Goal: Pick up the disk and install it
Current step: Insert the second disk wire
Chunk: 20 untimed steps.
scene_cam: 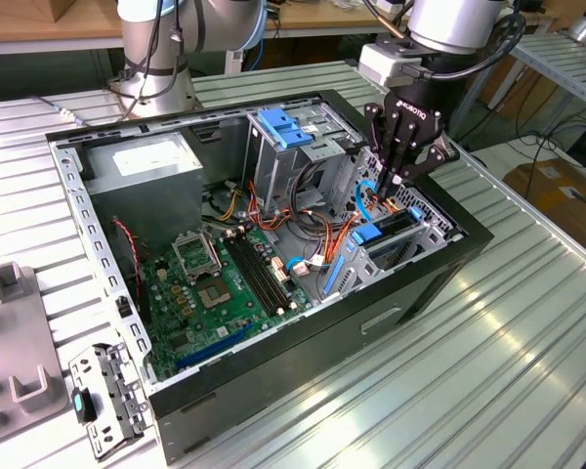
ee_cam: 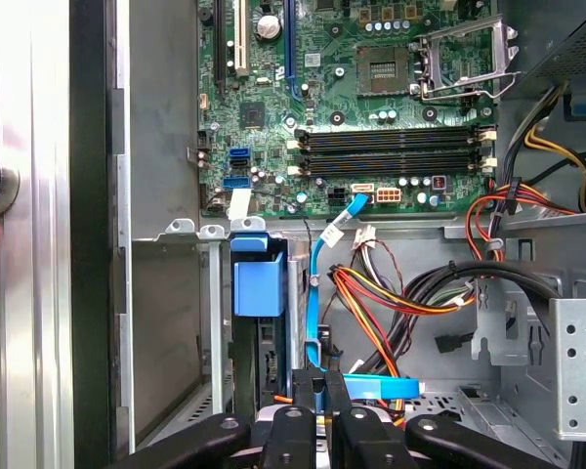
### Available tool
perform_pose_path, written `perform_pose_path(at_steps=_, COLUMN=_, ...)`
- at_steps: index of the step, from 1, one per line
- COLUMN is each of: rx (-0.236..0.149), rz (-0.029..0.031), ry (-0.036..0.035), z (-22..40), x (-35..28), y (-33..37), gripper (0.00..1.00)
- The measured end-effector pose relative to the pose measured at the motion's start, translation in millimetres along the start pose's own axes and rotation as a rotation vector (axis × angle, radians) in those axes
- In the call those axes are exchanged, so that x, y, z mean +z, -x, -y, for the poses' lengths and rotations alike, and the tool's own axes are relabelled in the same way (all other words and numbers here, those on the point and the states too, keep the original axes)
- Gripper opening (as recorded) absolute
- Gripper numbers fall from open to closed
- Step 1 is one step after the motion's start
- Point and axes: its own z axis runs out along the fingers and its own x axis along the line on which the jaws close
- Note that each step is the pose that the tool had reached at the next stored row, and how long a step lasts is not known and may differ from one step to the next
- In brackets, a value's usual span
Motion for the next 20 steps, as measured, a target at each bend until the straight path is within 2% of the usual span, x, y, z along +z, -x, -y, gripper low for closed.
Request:
perform_pose_path(at_steps=5, rx=0.0, rz=0.0001, ry=0.0, z=0.0, x=0.1, y=-0.2, gripper=0.16)
perform_pose_path(at_steps=6, rx=0.0, rz=0.0017, ry=-0.0028, z=-0.3, x=0.2, y=-1.4, gripper=0.16)
perform_pose_path(at_steps=7, rx=0.001, rz=0.0065, ry=-0.0093, z=-0.8, x=0.7, y=-3.9, gripper=0.16)
perform_pose_path(at_steps=8, rx=0.001, rz=0.0107, ry=-0.0115, z=-1.1, x=1.2, y=-5.7, gripper=0.16)
perform_pose_path(at_steps=13, rx=0.001, rz=0.036, ry=-0.0157, z=-3.5, x=5.1, y=-15.4, gripper=0.16)
perform_pose_path(at_steps=15, rx=0.0, rz=0.0485, ry=-0.0193, z=-3.9, x=8.0, y=-23.2, gripper=0.16)
perform_pose_path(at_steps=17, rx=0.0, rz=0.0512, ry=-0.0276, z=-4.4, x=9.1, y=-25.8, gripper=0.16)
perform_pose_path(at_steps=18, rx=-0.001, rz=0.0524, ry=-0.0369, z=-4.8, x=9.5, y=-26.5, gripper=0.16)
perform_pose_path(at_steps=20, rx=-0.002, rz=0.0553, ry=-0.0505, z=-5.9, x=10.3, y=-27.2, gripper=0.16)
